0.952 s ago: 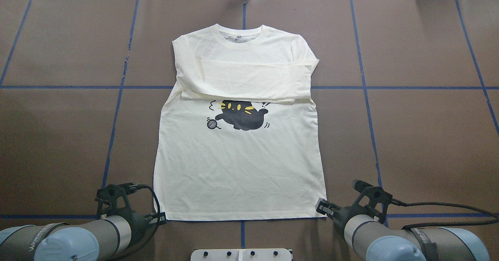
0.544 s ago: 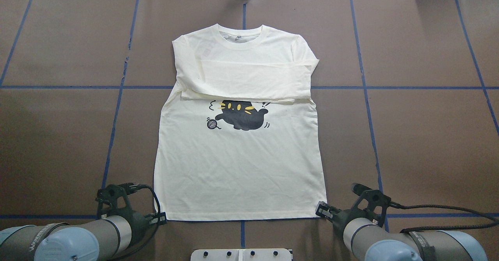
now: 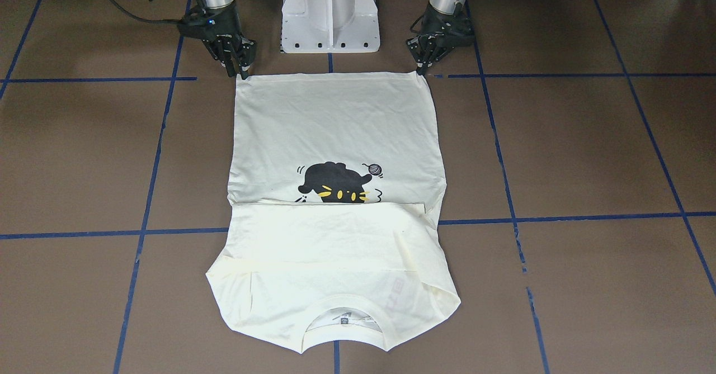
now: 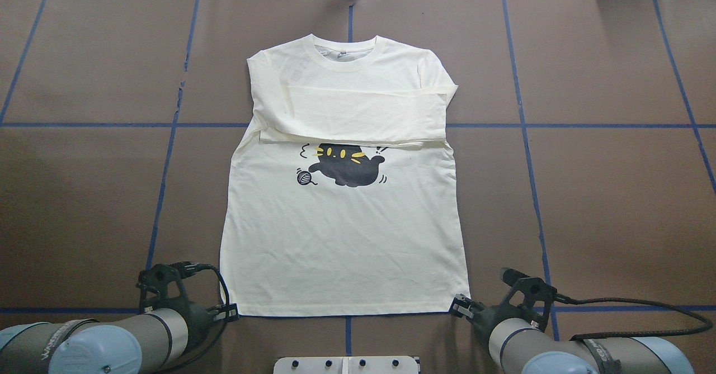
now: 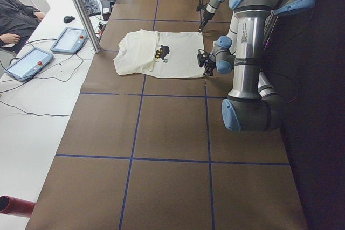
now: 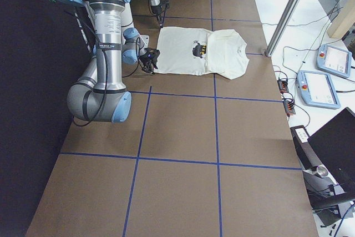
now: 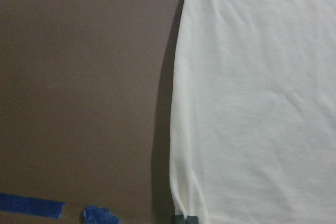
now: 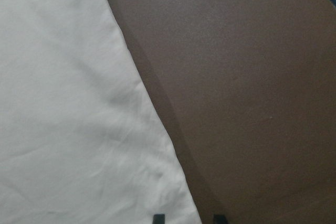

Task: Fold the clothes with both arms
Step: 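Grasp the hem corners with both grippers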

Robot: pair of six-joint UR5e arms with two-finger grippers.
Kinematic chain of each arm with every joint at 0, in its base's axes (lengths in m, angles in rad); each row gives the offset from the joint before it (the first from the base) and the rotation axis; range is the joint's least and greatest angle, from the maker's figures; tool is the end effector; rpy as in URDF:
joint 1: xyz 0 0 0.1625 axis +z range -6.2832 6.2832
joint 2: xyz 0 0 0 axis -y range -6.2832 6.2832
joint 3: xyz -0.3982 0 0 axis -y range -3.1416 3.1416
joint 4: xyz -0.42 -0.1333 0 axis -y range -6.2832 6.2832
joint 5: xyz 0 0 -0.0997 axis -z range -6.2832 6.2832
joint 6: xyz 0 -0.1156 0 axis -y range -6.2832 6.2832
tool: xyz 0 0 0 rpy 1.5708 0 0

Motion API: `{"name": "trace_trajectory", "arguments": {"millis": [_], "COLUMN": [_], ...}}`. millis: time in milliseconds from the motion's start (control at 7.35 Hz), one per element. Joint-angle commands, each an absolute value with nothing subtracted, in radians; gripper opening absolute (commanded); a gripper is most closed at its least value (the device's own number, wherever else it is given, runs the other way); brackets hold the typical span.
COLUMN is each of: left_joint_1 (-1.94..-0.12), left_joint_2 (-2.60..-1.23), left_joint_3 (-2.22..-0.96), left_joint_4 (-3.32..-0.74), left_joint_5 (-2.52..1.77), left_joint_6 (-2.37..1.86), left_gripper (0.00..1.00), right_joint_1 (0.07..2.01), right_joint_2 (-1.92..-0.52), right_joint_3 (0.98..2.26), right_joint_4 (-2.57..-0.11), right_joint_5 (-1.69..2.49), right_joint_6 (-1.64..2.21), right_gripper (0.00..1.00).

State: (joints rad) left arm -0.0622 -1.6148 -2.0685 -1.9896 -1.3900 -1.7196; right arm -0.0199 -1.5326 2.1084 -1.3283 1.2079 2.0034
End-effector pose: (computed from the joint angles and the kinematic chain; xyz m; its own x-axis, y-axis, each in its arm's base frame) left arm 0.5171 -0.1866 0.3272 0.5348 -0.1794 -0.8257 0.2907 0.9566 -0.0196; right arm -0.5179 -0.1641 0.3328 0.5196 0.3817 0.7644 -0.5048 0.8590 -0.0858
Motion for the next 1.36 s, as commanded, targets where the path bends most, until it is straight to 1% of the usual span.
{"name": "trace_trajectory", "arguments": {"millis": [0,544,680,816,952,1088,1224], "left_joint_1": [-0.063,-0.061,-0.061,-0.061,-0.061,-0.063,-0.063], "left_joint_2": [-1.614,-1.615,-1.615,-1.615,-1.615,-1.615,-1.615], "left_joint_3": [-2.068,-2.069,-2.069,-2.071,-2.071,-2.072,-2.072], "left_joint_4": [-1.990,-1.991,-1.991,-1.991,-1.991,-1.991,-1.991], "left_joint_5": [-1.388,-1.390,-1.388,-1.388,-1.387,-1.387,-1.387], "left_joint_6": [-1.720,-1.720,-1.720,-1.720,-1.720,-1.720,-1.720], "left_gripper": [0.00,0.00,0.00,0.00,0.00,0.00,0.00], "right_joint_1": [-0.023,-0.026,-0.026,-0.026,-0.026,-0.025,-0.020], "right_joint_2": [-1.529,-1.528,-1.529,-1.529,-1.528,-1.529,-1.529], "right_joint_3": [2.108,2.097,2.089,2.083,2.086,2.088,2.092], "right_joint_4": [-1.328,-1.328,-1.328,-1.328,-1.328,-1.328,-1.328], "right_joint_5": [1.203,1.203,1.204,1.203,1.203,1.203,1.198], "right_joint_6": [2.003,2.003,2.003,2.003,2.003,2.003,2.002], "right_gripper": [0.35,0.35,0.34,0.32,0.09,0.00,0.00]}}
